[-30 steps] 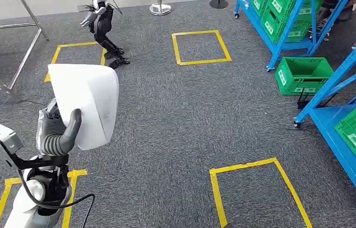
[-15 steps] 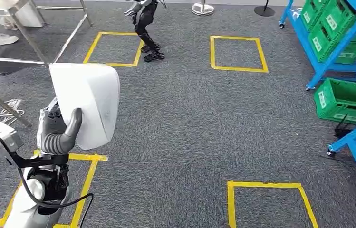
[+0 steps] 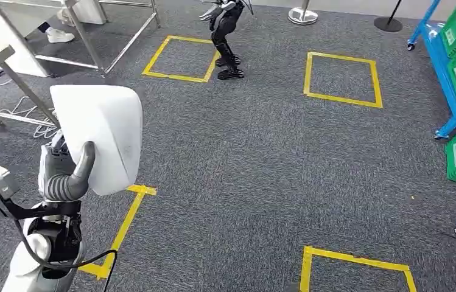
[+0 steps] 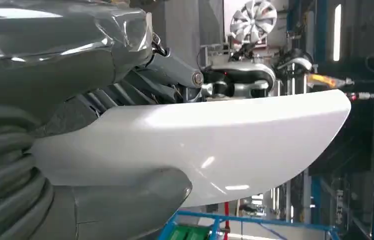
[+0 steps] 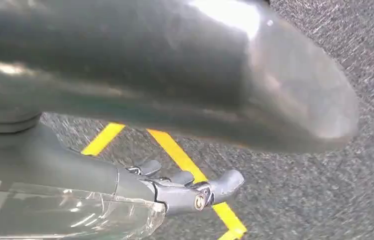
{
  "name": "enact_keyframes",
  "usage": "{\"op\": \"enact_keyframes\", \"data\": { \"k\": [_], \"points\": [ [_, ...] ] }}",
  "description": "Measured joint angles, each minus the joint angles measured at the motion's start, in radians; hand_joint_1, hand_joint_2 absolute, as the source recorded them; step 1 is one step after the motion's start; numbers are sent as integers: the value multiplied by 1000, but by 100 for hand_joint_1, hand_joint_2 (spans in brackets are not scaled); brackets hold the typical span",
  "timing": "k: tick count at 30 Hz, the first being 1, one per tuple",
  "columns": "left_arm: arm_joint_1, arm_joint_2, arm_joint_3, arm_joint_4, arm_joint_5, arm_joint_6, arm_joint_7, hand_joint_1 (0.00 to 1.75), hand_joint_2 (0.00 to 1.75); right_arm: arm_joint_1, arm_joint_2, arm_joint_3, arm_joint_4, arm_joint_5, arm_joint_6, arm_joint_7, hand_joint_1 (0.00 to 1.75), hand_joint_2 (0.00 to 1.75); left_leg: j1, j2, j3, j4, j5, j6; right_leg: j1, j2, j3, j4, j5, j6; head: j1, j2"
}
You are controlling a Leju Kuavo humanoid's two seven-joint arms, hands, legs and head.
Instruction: Take the parts from the cabinet and place them on the table.
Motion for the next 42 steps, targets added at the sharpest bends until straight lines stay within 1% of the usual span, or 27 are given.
{"op": "enact_keyframes", "data": {
  "k": [1,2,3,6,7,8,9,10,12,14,16,17,21,22,23,24,26,28,29,31,32,33,37,38,39,40,42],
  "points": [
    [0,0,1,0,0,0,0,175,175,-1,0,0,0,0,0,0,0,0,-5,32,53,-92,35,9,1,-10,4,0,-2,1,-1,0],
    [-2,0,1,0,0,0,0,175,175,-1,0,0,0,0,0,0,0,0,-16,87,77,-139,33,18,4,-18,8,-1,-5,4,0,0],
    [-2,0,2,0,0,0,-1,175,175,-2,2,0,0,0,0,0,0,0,-18,86,79,-144,35,20,12,-26,9,-2,-8,11,3,0],
    [-2,2,5,-1,0,0,-2,175,175,-4,5,0,0,1,0,2,0,0,-27,46,74,-152,39,32,6,-65,20,-11,-10,24,1,0],
    [0,2,7,-4,0,0,-2,175,175,-5,6,0,-2,2,0,2,0,0,-11,30,94,-178,54,40,6,-60,14,-8,-18,29,1,0],
    [-3,0,6,-4,0,0,-5,175,175,-6,3,0,-2,2,0,2,0,0,-12,17,103,-189,59,45,2,5,7,26,-36,26,5,0],
    [-9,0,6,-3,0,0,-4,175,175,-6,3,0,-2,2,0,2,0,0,-12,5,103,-188,62,48,0,43,-18,83,-60,20,3,0],
    [-9,-2,6,-3,0,0,-3,175,175,-3,3,0,-2,2,0,2,0,0,-11,-11,103,-188,62,48,-2,65,-59,164,-92,16,6,0],
    [-5,-5,5,-3,0,-1,-3,175,175,4,2,0,-2,2,0,2,0,0,-12,-48,102,-187,61,48,-3,74,-133,294,-126,20,5,0],
    [-2,-6,4,-2,0,-1,-3,175,175,3,-1,0,-1,1,0,2,0,0,-10,-81,105,-186,59,45,-8,75,-123,240,-84,41,6,0],
    [-2,-6,3,-1,0,-1,-3,175,175,2,-3,0,-1,1,0,2,0,0,-6,-113,107,-177,52,34,-21,100,-39,44,7,68,6,0],
    [-2,-6,3,-1,0,-1,-3,175,175,2,-3,0,-1,1,0,2,0,0,-4,-124,105,-170,47,25,-26,134,-19,1,21,65,5,0],
    [4,-5,4,-1,0,0,-2,175,175,-3,0,0,-1,2,0,5,0,0,-5,-156,92,-166,44,7,-11,109,-13,-1,20,30,4,0],
    [4,-4,6,0,0,8,0,175,175,-6,0,0,-1,9,0,10,0,0,-1,-151,91,-161,39,2,-21,100,-10,-6,23,21,3,0],
    [3,-5,10,0,-2,13,1,175,175,-9,-2,1,-1,18,0,21,0,0,-7,-83,84,-137,25,-2,-18,92,-7,-6,22,15,3,0],
    [-2,-6,13,4,-4,16,0,175,175,-9,-2,1,-1,24,0,24,0,0,-7,-40,60,-84,-6,-5,-13,84,-5,-6,19,7,-1,0],
    [-2,-8,15,14,-7,18,-5,175,175,-7,-2,3,0,26,3,32,0,0,-4,-14,-25,82,-84,-8,-4,61,-5,-6,14,0,0,0],
    [-1,-10,16,26,-7,19,-6,175,175,-7,-4,6,0,27,3,33,0,0,-4,-14,-74,168,-97,-6,3,35,-4,-6,11,-4,0,0],
    [-1,-11,17,30,-7,19,-7,175,175,-8,-4,6,0,29,3,34,0,0,-4,-12,-58,131,-69,-2,6,22,-2,-6,9,-6,0,0],
    [-1,-12,18,33,-7,19,-7,175,175,-10,-3,6,0,29,3,34,0,0,-11,8,31,-38,13,15,13,-1,6,-6,3,-8,0,0],
    [-4,-12,19,33,-7,19,-7,175,175,-10,-2,6,0,30,3,34,0,0,-23,51,84,-131,42,32,15,-13,11,-7,0,-8,0,0],
    [-7,-13,21,35,-7,19,-8,175,175,-11,1,7,0,32,3,34,0,0,-29,78,85,-136,30,41,24,-23,12,-7,-3,-4,6,0],
    [-17,-12,22,45,-9,19,-11,175,175,-21,3,8,-1,41,3,34,0,0,-39,29,91,-169,42,60,21,-70,29,-23,-4,14,1,0],
    [-16,-15,20,48,-9,18,-12,175,175,-25,-1,8,-2,41,3,34,0,0,-24,15,116,-193,58,59,17,-33,21,-9,-12,16,2,0],
    [-28,-16,20,50,-9,18,-14,175,175,-26,-2,8,-2,41,3,34,0,0,-19,5,122,-204,65,67,13,26,2,35,-34,12,3,0],
    [-36,-18,19,55,-9,18,-13,175,175,-26,-2,8,-2,42,3,34,0,0,-17,-9,121,-206,67,66,11,58,-31,103,-60,10,6,0],
    [-35,-23,18,63,-9,18,-13,175,175,-19,-6,8,-2,42,4,35,0,0,-16,-42,119,-205,66,65,3,73,-111,250,-107,12,5,0]
  ]
}}
